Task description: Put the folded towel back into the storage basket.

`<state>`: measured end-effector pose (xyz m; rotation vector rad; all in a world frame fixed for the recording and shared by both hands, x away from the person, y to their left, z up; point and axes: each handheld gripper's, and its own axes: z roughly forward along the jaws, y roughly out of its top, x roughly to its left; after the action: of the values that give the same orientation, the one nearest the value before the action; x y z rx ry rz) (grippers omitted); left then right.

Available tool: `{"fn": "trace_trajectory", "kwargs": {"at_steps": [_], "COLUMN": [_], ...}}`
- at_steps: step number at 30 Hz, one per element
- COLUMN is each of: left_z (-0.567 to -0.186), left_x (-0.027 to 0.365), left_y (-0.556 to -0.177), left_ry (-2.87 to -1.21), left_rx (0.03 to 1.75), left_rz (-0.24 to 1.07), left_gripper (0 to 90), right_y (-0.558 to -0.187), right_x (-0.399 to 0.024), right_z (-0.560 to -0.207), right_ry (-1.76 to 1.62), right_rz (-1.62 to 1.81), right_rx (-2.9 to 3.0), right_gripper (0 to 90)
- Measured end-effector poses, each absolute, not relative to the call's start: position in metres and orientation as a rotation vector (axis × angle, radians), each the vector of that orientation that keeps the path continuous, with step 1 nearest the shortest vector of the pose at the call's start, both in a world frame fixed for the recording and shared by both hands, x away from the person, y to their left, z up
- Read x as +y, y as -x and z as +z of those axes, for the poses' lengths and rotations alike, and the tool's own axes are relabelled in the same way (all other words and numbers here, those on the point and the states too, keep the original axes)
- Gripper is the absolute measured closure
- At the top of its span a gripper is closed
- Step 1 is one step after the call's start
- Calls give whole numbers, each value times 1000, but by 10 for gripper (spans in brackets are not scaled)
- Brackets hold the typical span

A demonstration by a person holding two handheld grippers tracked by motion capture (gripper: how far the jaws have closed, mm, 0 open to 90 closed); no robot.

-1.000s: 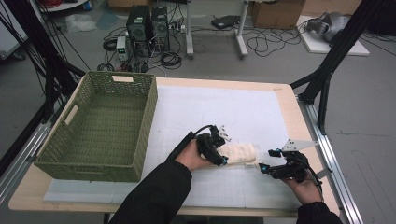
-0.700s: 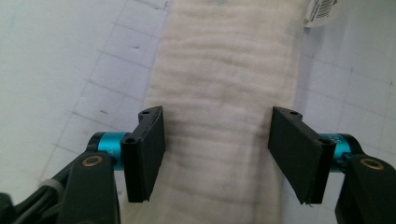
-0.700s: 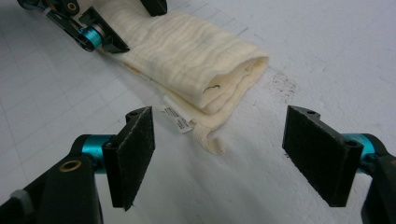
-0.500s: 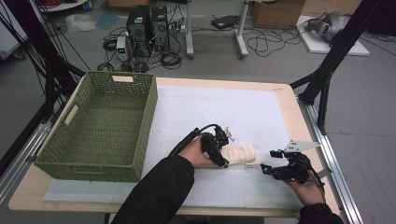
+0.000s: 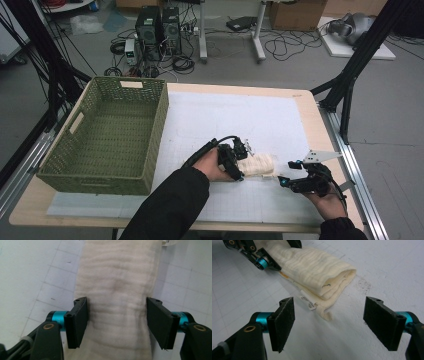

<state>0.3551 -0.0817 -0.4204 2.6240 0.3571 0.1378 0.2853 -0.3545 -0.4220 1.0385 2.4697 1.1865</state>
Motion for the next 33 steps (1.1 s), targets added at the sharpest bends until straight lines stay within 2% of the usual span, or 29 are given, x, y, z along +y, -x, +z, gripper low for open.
{"fn": "trace_trajectory", "kwargs": {"at_steps": [5,11,16,24,33], "left_z": [-419,-418,-418,-421,-418], "left_x": [-82,-78,-74,-66,-61], "left_y": [-356,-361,-363,-365,-367], "left_ry": [-2623,-2604,-2578,-2492,-2473], "left_rx": [383,429,474,565,641], "left_rz": [146,186,204,157,83], "left_gripper": [424,640,758,789,797], "right_y": [-285,-285,-285,-283,-281], "right_x": [-355,-358,-361,-362,-365], "right_z": [-421,-421,-422,-423,-424], "right_ry": [-1037,-1050,-1052,-1058,-1074], "right_rz": [1187,1192,1186,1182,1179], "right_rx": [2466,2456,2442,2426,2399], "right_gripper": [245,244,226,198,144]}}
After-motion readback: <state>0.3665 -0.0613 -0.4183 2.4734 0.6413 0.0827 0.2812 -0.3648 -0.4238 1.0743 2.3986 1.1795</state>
